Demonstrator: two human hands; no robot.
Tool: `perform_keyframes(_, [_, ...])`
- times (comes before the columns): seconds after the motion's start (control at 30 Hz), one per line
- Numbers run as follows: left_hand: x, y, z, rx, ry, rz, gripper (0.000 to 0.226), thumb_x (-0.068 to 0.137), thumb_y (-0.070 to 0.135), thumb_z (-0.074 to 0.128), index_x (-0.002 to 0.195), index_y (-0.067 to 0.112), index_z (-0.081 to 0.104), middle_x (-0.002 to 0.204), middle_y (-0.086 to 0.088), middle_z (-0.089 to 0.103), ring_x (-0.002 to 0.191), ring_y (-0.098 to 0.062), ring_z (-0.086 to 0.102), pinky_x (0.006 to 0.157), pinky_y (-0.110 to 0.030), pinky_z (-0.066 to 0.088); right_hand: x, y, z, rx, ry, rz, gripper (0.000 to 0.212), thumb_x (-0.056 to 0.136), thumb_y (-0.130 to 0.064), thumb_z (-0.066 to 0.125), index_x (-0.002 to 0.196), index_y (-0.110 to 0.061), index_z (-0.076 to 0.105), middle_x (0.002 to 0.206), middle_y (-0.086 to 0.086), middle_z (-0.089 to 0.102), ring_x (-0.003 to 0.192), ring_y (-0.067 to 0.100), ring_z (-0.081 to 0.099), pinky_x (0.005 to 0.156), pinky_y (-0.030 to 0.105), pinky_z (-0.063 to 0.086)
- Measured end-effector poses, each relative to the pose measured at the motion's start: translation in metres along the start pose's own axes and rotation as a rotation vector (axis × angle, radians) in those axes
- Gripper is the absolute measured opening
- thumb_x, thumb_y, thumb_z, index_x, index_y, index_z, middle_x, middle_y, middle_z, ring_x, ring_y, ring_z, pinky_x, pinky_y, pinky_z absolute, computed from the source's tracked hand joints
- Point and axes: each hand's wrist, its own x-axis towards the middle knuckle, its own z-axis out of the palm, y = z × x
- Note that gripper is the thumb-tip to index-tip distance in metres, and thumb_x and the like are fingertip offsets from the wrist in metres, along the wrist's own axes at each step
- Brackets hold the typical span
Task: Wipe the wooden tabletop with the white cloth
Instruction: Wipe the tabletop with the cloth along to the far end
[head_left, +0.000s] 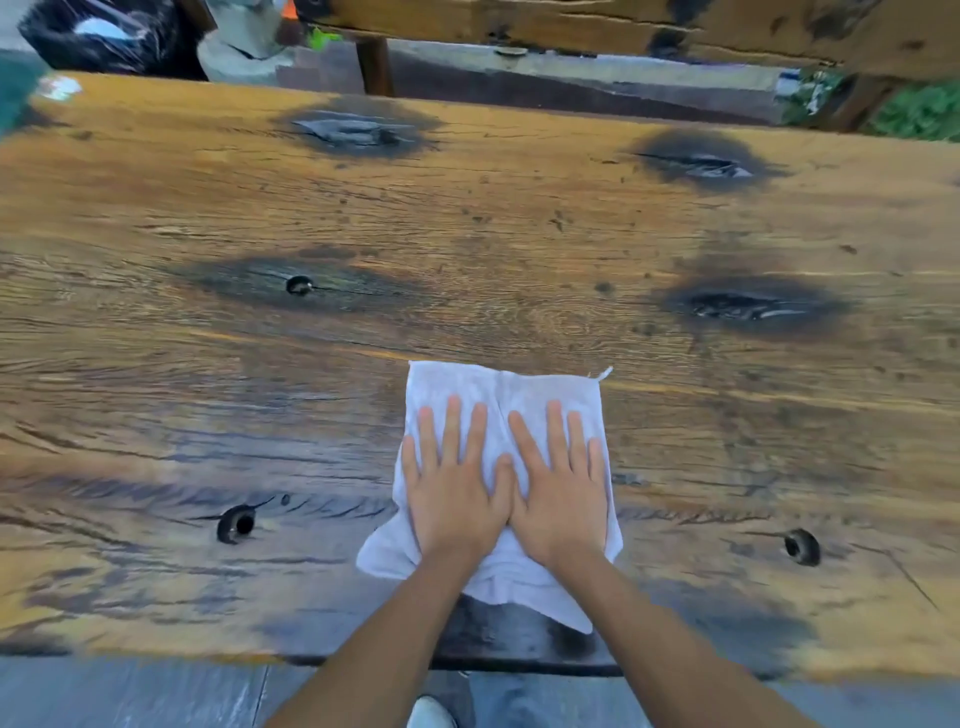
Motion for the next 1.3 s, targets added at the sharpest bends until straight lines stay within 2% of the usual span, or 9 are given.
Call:
perform_keyframes(0.13, [-0.055, 0.002, 0.01, -0.031, 0.028, -0.01, 0.063, 0.099, 0.054, 0.024, 0.159, 0.037, 0.014, 0.169, 0.007, 0.009, 0.157, -0.026, 0.002, 0.124, -0.051, 0.011, -0.059, 0.006, 0.005, 0.018, 0.026, 0.084, 0.062, 0.101, -0.064, 0.017, 0.16, -0.045, 0.012, 0.171, 0.002, -0.003, 0.158, 0.025, -0.006, 0.126, 0.048, 0.003])
perform_keyframes(0.3, [-0.096, 0.005, 0.013, -0.042, 0.017, -0.042, 0.062, 0.099, 0.054, 0.023, 0.158, 0.039, 0.016, 0.168, 0.01, 0.012, 0.157, -0.024, 0.006, 0.123, -0.05, 0.012, -0.1, 0.007, 0.009, 0.056, 0.054, 0.239, 0.071, 0.094, -0.071, 0.033, 0.159, -0.045, 0.018, 0.172, 0.003, 0.006, 0.158, 0.027, 0.002, 0.125, 0.05, 0.011])
perform_keyframes(0.47, [-0.095, 0.008, 0.01, -0.047, -0.004, -0.064, 0.061, 0.097, 0.049, 0.023, 0.156, 0.036, 0.028, 0.167, 0.009, 0.019, 0.155, -0.025, 0.015, 0.122, -0.052, 0.017, -0.101, -0.003, 0.003, 0.073, 0.064, 0.33, 0.073, 0.09, -0.07, 0.037, 0.157, -0.043, 0.028, 0.17, 0.007, 0.015, 0.156, 0.032, 0.014, 0.122, 0.054, 0.016])
perform_keyframes(0.6, [-0.078, 0.011, 0.011, -0.036, -0.018, -0.058, 0.061, 0.097, 0.046, 0.022, 0.157, 0.035, 0.026, 0.167, 0.009, 0.018, 0.156, -0.025, 0.012, 0.122, -0.055, 0.014, -0.083, -0.002, 0.004, 0.037, 0.052, 0.351, 0.073, 0.091, -0.069, 0.039, 0.158, -0.046, 0.021, 0.17, 0.01, 0.011, 0.156, 0.036, 0.009, 0.123, 0.058, 0.013])
perform_keyframes(0.73, [-0.047, 0.015, 0.01, -0.023, -0.015, -0.037, 0.062, 0.096, 0.043, 0.028, 0.158, 0.034, 0.024, 0.168, 0.009, 0.015, 0.156, -0.024, 0.01, 0.122, -0.056, 0.016, -0.054, -0.001, 0.002, 0.034, 0.071, 0.376, 0.073, 0.09, -0.071, 0.034, 0.157, -0.045, 0.025, 0.17, 0.012, 0.012, 0.156, 0.038, 0.011, 0.122, 0.061, 0.014])
perform_keyframes(0.83, [-0.01, 0.023, 0.01, -0.022, -0.009, -0.041, 0.062, 0.097, 0.044, 0.026, 0.158, 0.035, 0.022, 0.168, 0.009, 0.014, 0.156, -0.024, 0.008, 0.121, -0.056, 0.016, -0.015, 0.002, 0.001, 0.011, 0.086, 0.368, 0.074, 0.089, -0.072, 0.031, 0.157, -0.043, 0.026, 0.169, 0.015, 0.013, 0.155, 0.041, 0.012, 0.121, 0.063, 0.014])
perform_keyframes(1.17, [0.173, 0.06, 0.008, -0.034, 0.038, -0.039, 0.062, 0.097, 0.044, 0.025, 0.158, 0.037, 0.019, 0.169, 0.012, 0.007, 0.157, -0.022, -0.003, 0.123, -0.053, 0.005, 0.169, 0.022, -0.013, 0.002, 0.076, 0.301, 0.075, 0.096, -0.072, 0.024, 0.16, -0.043, -0.003, 0.17, 0.015, -0.009, 0.156, 0.038, -0.012, 0.122, 0.061, -0.005])
perform_keyframes(1.3, [0.26, 0.078, 0.006, -0.03, 0.044, -0.053, 0.063, 0.097, 0.047, 0.017, 0.159, 0.04, 0.009, 0.169, 0.013, -0.002, 0.156, -0.023, -0.009, 0.123, -0.053, -0.001, 0.258, 0.032, -0.026, 0.008, 0.103, 0.249, 0.072, 0.098, -0.07, 0.024, 0.161, -0.042, 0.003, 0.17, 0.015, -0.005, 0.156, 0.039, -0.008, 0.121, 0.061, -0.003])
